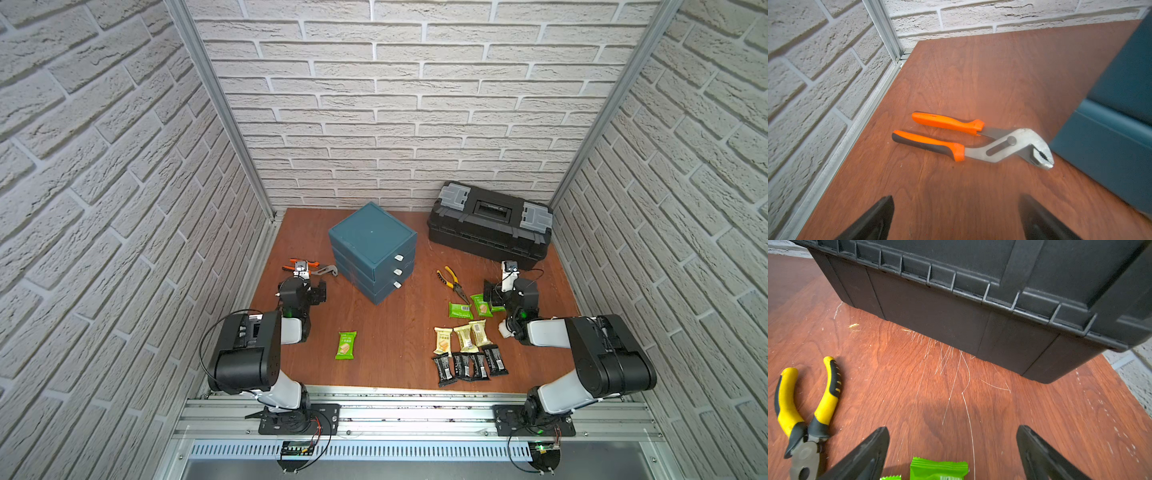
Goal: Take the cookies out of the drawer
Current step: Reset both arms
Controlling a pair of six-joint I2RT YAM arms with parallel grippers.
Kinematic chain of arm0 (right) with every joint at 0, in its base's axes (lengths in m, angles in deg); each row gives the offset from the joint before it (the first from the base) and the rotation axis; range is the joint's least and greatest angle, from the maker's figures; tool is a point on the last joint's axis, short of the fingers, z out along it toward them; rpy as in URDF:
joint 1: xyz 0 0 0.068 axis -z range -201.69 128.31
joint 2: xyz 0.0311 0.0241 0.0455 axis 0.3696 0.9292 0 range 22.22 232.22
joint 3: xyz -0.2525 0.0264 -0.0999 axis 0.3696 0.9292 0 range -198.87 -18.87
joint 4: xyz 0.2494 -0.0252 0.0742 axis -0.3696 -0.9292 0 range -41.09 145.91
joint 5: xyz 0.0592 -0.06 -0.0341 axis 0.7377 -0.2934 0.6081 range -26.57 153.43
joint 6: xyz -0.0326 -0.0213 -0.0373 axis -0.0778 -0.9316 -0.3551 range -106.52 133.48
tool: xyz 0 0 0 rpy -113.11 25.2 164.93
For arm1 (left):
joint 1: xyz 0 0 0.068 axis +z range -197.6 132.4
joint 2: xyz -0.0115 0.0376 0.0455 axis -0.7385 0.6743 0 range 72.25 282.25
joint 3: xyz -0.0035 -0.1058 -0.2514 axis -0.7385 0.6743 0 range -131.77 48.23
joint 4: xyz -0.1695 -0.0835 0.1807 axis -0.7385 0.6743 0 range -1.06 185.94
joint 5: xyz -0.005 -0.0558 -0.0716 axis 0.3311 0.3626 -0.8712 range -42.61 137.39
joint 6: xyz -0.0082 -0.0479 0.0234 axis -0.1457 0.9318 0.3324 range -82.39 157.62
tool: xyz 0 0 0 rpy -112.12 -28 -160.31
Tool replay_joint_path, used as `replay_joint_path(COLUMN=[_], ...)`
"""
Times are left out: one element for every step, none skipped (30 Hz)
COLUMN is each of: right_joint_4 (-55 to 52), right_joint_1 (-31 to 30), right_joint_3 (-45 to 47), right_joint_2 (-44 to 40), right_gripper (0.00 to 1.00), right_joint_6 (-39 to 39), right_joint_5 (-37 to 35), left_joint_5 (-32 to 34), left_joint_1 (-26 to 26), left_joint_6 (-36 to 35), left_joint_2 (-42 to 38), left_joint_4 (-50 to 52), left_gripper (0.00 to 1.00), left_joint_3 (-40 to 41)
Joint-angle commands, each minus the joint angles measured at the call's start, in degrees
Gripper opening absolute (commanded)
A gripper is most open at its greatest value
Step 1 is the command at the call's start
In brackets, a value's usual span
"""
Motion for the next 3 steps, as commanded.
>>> replay_joint_path(right_joint_4=[2.6, 2.8, 2.6], right_joint_1=[0.2, 0.2, 0.2], right_joint_3=[-0.8, -0.8, -0.7], right_joint_2=[-1.3, -1.4, -1.5], right_gripper=[1.0, 1.0, 1.0], right_joint_6=[0.0, 0.0, 0.0], right_joint_5=[-0.1, -0.1, -0.1], left_joint_5=[-1.2, -1.0, -0.8], left_joint_1=[0.5, 0.5, 0.3], left_joint_6=[0.4, 0.2, 0.1], left_joint_2=[0.1, 0.0, -0.2], left_joint_4=[-1.5, -2.0, -2.4], left_gripper=[0.99, 0.99, 0.98], left_joint_3=[-0.9, -0.6, -0.2])
